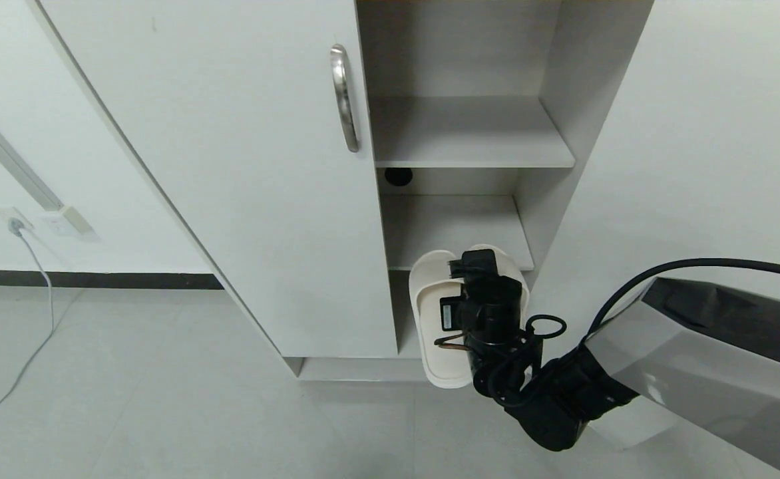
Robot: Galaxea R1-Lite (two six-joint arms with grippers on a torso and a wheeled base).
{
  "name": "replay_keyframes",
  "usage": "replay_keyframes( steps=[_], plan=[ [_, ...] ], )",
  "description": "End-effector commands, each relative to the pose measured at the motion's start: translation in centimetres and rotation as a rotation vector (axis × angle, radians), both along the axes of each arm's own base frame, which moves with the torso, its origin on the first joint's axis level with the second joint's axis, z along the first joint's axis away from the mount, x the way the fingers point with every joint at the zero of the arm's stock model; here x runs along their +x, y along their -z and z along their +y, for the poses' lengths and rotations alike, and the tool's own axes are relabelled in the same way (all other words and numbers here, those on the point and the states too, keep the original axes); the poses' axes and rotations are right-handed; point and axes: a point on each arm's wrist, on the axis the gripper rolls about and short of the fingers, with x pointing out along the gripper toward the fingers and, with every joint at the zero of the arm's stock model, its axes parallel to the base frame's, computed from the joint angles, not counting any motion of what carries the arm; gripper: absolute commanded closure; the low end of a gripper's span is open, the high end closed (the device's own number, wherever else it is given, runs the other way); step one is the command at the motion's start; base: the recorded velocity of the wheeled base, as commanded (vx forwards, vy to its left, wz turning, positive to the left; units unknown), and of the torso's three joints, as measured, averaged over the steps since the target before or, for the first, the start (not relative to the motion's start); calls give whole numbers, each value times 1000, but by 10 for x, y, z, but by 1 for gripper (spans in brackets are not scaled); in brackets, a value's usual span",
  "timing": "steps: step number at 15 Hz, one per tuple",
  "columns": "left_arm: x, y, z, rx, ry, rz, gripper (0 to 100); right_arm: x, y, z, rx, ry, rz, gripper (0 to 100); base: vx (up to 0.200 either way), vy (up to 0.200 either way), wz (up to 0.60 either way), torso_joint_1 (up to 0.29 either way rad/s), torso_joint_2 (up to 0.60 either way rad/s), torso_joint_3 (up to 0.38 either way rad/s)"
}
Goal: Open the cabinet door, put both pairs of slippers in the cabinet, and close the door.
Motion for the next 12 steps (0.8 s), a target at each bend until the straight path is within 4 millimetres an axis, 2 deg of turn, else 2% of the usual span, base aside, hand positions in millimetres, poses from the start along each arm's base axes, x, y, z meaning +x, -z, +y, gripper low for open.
replay_keyframes(
  steps=[1,4,7,9,12],
  plan=[
    [0,0,0,0,-1,2,100,0,2,1,-3,0,3,100,200,0,0,7,-2,2],
    [0,0,0,0,1,2,100,3,2,-2,-2,6,2,100,200,0,0,5,4,4],
    [0,0,0,-2,-1,2,100,7,1,-1,6,9,-6,100,0,0,0,0,0,0],
    [0,0,0,-2,-1,2,100,16,4,4,15,15,-16,100,0,0,0,0,0,0],
    [0,0,0,-2,1,2,100,46,-1,8,14,52,-17,100,0,0,0,0,0,0]
  ],
)
